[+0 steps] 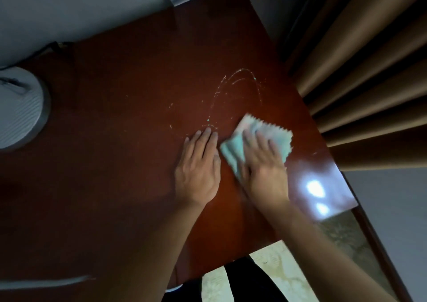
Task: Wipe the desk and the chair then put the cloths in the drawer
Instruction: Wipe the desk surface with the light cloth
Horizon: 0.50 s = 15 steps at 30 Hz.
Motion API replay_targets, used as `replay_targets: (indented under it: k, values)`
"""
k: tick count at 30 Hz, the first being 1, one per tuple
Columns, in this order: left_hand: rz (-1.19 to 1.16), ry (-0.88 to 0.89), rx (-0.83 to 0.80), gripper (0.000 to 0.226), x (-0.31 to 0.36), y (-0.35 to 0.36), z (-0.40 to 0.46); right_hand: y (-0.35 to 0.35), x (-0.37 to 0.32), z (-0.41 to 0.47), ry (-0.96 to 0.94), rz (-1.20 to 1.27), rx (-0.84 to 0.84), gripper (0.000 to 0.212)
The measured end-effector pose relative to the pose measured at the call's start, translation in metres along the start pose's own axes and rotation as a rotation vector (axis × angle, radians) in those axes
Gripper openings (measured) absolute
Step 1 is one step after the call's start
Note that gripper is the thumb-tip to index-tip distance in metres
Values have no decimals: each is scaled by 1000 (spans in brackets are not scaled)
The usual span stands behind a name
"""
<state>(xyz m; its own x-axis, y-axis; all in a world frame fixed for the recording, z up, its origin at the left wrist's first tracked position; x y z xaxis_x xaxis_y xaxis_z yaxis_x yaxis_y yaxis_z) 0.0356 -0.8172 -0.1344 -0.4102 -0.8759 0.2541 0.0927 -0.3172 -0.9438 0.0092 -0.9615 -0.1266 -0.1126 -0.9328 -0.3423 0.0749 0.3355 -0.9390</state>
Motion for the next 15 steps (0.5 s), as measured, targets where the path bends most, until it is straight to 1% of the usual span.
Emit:
replay_targets:
  k: [2,3,4,7,10,12,13,14,15]
  values:
    - [-45,3,-19,40,1,-3,0,0,-9,19,194,27,13,44]
    - [-70,15,-27,40,0,-5,-1,3,-17,15,230,26,10,45]
    - [-104,20,-28,40,-3,-7,-2,7,-29,4,209,13,8,45]
    - [-214,-45,-39,46,-21,-19,-9,19,-59,-58,33,-41,-24,46]
    - [-223,7,-52,46,-45,-39,-25,29,-88,-102,-122,-40,-104,41]
    - [-193,28,-46,46,-72,-52,-31,40,-117,-98,-280,-11,-151,40]
    - [-183,-1,-28,46,-88,-57,-30,45,-128,-84,-337,-11,-170,43]
    - [-176,-52,2,45,-104,-61,-27,49,-135,-63,-356,-29,-159,48]
    - [-168,-100,29,45,-119,-64,-21,51,-138,-35,-324,-56,-121,53]
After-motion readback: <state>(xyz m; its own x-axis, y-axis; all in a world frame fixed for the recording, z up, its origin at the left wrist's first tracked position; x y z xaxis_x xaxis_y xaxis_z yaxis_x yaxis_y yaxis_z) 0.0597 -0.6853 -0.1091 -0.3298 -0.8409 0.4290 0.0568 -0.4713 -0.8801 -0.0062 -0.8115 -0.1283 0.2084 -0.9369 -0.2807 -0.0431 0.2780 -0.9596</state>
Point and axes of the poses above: each hand's wrist, its own z-axis towards the middle knuckle, its own y-axis out of the palm, x = y × z, the point moved 4 cm from there along z, towards the middle knuckle, and after that the axes turned 9 degrees about y, right-handed, at the moved point
